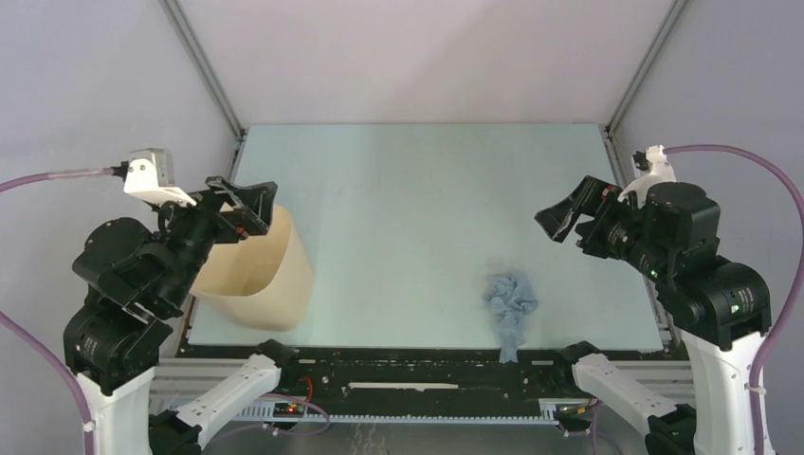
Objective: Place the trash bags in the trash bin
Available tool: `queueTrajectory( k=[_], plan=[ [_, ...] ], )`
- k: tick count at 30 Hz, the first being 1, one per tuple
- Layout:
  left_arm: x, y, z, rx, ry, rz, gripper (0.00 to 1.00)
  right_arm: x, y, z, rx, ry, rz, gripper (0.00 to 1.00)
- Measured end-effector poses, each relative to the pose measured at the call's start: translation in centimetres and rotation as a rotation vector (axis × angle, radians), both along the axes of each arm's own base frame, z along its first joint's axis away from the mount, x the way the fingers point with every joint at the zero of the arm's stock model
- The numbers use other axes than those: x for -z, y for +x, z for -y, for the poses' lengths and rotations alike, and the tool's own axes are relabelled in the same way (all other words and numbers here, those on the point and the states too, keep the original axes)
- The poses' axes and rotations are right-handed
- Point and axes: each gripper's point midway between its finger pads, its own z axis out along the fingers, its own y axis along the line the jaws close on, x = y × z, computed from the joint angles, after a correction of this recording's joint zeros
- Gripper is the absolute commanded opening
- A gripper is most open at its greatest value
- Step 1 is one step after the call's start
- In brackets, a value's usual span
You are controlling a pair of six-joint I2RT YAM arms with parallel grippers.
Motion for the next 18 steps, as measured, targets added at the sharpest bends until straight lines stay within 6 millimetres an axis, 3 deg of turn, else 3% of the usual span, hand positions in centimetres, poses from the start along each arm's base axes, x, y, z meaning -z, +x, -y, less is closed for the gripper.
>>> queueTrajectory(
  k=[5, 9, 18],
  plan=[
    [0.4, 0.0, 1.9, 0.096, 0.013, -0.034, 1.00, 2.6, -0.1, 0.0, 0.005, -0.059, -0.096, 1.00],
    [1.1, 0.8, 4.3, 0.184, 0.032, -0.075, 1.00, 6.2, -0.1, -0.4, -0.012, -0.126, -0.208, 1.00],
    [4.1, 3.0, 13.2, 0.412, 0.104, -0.202, 1.00, 15.4, -1.8, 1.0, 0.038, -0.255, -0.490, 1.00]
  ],
)
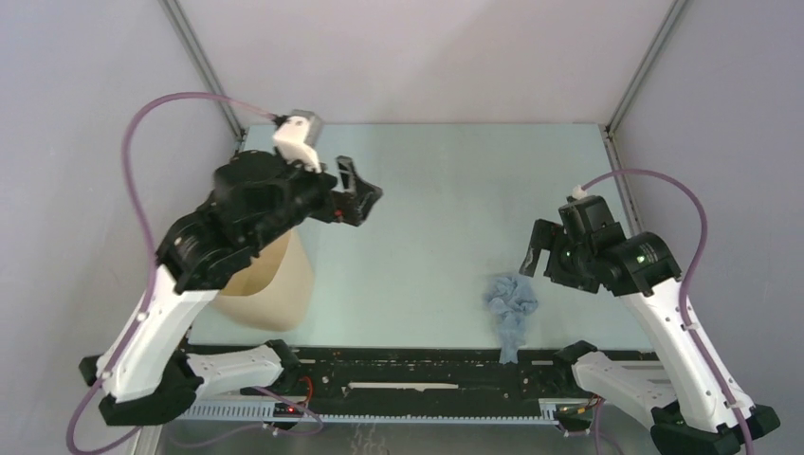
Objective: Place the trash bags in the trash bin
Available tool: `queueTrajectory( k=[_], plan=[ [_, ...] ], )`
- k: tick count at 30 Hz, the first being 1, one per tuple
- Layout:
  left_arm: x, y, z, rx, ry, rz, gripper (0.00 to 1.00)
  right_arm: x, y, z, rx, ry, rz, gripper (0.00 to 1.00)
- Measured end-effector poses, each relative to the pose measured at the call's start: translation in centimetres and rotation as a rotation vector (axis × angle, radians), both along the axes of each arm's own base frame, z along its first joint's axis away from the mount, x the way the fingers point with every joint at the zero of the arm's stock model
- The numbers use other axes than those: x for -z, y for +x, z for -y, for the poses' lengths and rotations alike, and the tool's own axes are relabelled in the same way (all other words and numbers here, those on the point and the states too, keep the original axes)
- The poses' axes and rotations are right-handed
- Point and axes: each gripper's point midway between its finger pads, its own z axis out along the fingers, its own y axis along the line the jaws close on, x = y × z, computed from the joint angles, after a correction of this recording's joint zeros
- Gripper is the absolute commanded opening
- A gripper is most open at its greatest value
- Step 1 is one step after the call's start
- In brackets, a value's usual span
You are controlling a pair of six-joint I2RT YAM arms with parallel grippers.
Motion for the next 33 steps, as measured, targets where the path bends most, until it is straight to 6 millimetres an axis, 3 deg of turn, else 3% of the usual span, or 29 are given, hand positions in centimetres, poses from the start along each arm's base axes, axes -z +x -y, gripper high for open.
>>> queueTrajectory(
  k=[4, 8, 15, 18, 21, 23, 27, 30, 33],
  plan=[
    [1.7, 0.4, 3.7, 0.061, 0.007, -0.053, 1.00, 4.0, -1.5, 1.6, 0.097, 0.003, -0.111, 1.00],
    [2.6, 0.9, 4.9, 0.039, -0.011, -0.091, 1.00, 7.8, -3.2, 1.7, 0.134, 0.039, -0.230, 0.99],
    [1.1, 1.7, 3.9, -0.050, -0.086, -0.056, 1.00, 12.2, -4.3, -2.4, -0.011, 0.113, -0.331, 0.93],
    [0.7, 1.0, 2.7, -0.071, -0.172, -0.030, 1.00, 15.0, -4.5, -3.9, -0.070, 0.127, -0.369, 0.87],
    [0.8, 0.3, 0.9, -0.099, -0.274, -0.017, 1.00, 16.9, -4.3, -4.4, -0.085, 0.123, -0.387, 0.65],
    [1.2, 0.4, -0.1, -0.121, -0.326, -0.019, 1.00, 17.5, -3.5, -5.0, -0.087, 0.134, -0.383, 0.38],
    [0.5, 0.1, -0.3, -0.107, -0.376, -0.018, 1.00, 17.7, -2.0, -6.8, -0.136, 0.188, -0.361, 0.05],
    [1.4, 0.5, 0.7, -0.091, -0.340, -0.070, 1.00, 16.5, -1.1, -7.9, -0.194, 0.224, -0.333, 0.00],
    [3.3, 1.4, 1.6, -0.114, -0.265, -0.167, 1.00, 12.8, 0.8, -10.5, -0.326, 0.320, -0.228, 0.00]
  ],
)
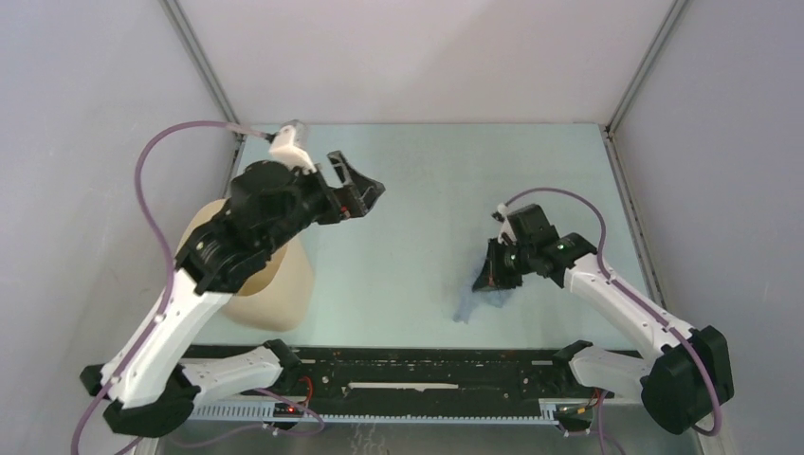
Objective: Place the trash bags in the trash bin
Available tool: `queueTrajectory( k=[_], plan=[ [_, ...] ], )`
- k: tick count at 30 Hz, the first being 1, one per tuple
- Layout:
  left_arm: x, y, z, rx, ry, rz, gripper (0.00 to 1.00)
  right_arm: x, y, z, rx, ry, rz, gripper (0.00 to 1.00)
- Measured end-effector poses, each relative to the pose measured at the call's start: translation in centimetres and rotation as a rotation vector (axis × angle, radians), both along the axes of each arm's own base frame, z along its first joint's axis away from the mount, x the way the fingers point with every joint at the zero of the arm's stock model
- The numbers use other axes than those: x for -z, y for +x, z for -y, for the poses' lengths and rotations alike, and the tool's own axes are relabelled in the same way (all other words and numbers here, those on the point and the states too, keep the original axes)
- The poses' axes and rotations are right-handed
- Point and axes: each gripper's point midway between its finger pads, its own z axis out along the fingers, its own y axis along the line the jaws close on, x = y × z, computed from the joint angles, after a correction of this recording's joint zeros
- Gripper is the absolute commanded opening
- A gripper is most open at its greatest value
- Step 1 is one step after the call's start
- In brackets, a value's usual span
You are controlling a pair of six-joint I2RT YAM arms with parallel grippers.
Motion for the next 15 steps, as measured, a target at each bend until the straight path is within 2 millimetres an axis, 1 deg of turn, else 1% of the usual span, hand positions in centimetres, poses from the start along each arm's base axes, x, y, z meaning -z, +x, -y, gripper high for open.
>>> queueTrajectory(
  k=[1, 3, 5, 8, 11, 15],
  plan=[
    [0.4, 0.2, 0.2, 0.000, 0.015, -0.020, 1.00, -1.2, 0.5, -0.8, -0.033, 0.041, 0.034, 0.00],
    [2.0, 0.7, 1.1, 0.019, 0.056, -0.074, 1.00, -4.3, 1.0, -2.8, -0.127, 0.156, 0.101, 0.00],
    [3.4, 0.4, 2.2, 0.073, 0.071, -0.116, 1.00, -7.4, 0.8, -4.7, -0.230, 0.295, 0.148, 0.00],
    [3.9, -0.7, 3.6, 0.174, 0.047, -0.130, 1.00, -10.8, -0.3, -6.4, -0.348, 0.479, 0.170, 0.00],
    [3.4, -1.8, 4.7, 0.259, 0.004, -0.116, 1.00, -13.7, -1.3, -7.0, -0.438, 0.635, 0.173, 0.00],
    [3.4, -2.9, 5.0, 0.312, -0.024, -0.101, 1.00, -17.8, -2.2, -7.0, -0.517, 0.800, 0.199, 0.00]
  ],
)
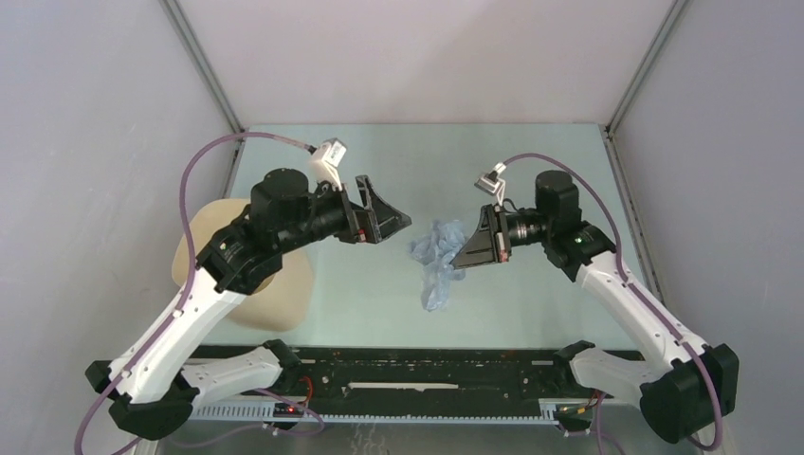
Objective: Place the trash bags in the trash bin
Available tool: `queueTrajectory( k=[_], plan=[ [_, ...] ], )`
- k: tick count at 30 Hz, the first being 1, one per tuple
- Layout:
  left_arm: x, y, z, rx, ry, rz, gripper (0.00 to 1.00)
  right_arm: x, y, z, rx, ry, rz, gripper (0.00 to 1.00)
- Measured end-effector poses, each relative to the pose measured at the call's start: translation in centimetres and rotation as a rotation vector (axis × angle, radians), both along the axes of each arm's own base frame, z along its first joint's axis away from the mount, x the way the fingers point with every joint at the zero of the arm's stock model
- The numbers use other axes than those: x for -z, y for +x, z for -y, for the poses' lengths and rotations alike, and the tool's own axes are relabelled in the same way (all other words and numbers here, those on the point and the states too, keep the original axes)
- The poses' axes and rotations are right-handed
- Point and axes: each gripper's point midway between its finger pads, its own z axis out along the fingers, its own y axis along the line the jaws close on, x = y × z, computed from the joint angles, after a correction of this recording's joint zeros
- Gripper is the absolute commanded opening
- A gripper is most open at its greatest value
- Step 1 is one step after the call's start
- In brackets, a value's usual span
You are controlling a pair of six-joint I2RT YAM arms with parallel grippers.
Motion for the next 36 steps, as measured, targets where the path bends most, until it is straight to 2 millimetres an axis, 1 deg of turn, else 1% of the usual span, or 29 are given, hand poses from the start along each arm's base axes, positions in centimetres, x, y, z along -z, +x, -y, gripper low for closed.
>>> queueTrajectory(
  k=[3, 5, 8, 11, 13, 16, 19, 21, 23, 24, 25, 27, 28, 31, 33, 35, 36],
  plan=[
    [0.4, -0.9, 0.6, 0.062, -0.021, -0.006, 1.00, -3.0, -0.9, 0.2, -0.048, 0.087, 0.030, 0.00],
    [0.7, -1.5, 1.5, 0.121, -0.041, -0.011, 1.00, -5.1, -1.7, 0.3, -0.082, 0.136, 0.053, 0.00],
    [1.3, -2.3, 2.5, 0.198, -0.067, -0.017, 1.00, -7.4, -2.8, 0.5, -0.125, 0.186, 0.077, 0.00],
    [1.1, -2.8, 3.3, 0.255, -0.098, -0.006, 1.00, -9.0, -3.7, 0.6, -0.162, 0.218, 0.091, 0.00],
    [0.7, -3.1, 3.8, 0.291, -0.119, 0.004, 0.94, -9.5, -4.1, 0.7, -0.178, 0.228, 0.094, 0.00],
    [0.6, -3.6, 4.7, 0.339, -0.132, 0.006, 0.79, -10.1, -4.5, 0.7, -0.187, 0.237, 0.093, 0.00],
    [1.6, -3.7, 5.4, 0.357, -0.116, -0.017, 0.70, -10.7, -4.6, 0.8, -0.189, 0.242, 0.095, 0.00],
    [2.5, -3.6, 5.5, 0.354, -0.097, -0.037, 0.61, -11.1, -4.7, 0.8, -0.190, 0.247, 0.102, 0.00],
    [3.0, -3.4, 5.6, 0.349, -0.084, -0.049, 0.58, -11.6, -4.8, 0.8, -0.191, 0.252, 0.113, 0.00],
    [3.1, -3.4, 5.6, 0.349, -0.080, -0.049, 0.58, -11.8, -4.8, 0.8, -0.192, 0.254, 0.117, 0.00],
    [3.2, -3.3, 5.6, 0.347, -0.078, -0.050, 0.62, -11.9, -4.9, 0.9, -0.192, 0.255, 0.119, 0.00],
    [3.2, -3.4, 5.7, 0.353, -0.078, -0.053, 0.74, -12.0, -4.9, 0.9, -0.193, 0.257, 0.124, 0.00],
    [3.2, -3.5, 5.8, 0.363, -0.081, -0.055, 0.77, -12.0, -5.0, 0.9, -0.193, 0.257, 0.126, 0.00],
    [3.2, -3.6, 6.1, 0.383, -0.094, -0.061, 0.80, -12.1, -4.8, 1.0, -0.179, 0.258, 0.130, 0.00],
    [3.4, -3.6, 5.9, 0.372, -0.089, -0.057, 0.84, -12.2, -4.3, 1.1, -0.133, 0.251, 0.131, 0.00],
    [3.2, -3.4, 5.2, 0.338, -0.078, -0.029, 0.93, -12.5, -3.3, 1.2, -0.060, 0.244, 0.146, 0.00],
    [2.9, -3.3, 4.7, 0.314, -0.076, -0.006, 0.98, -12.6, -2.5, 1.4, 0.005, 0.233, 0.141, 0.00]
  ],
)
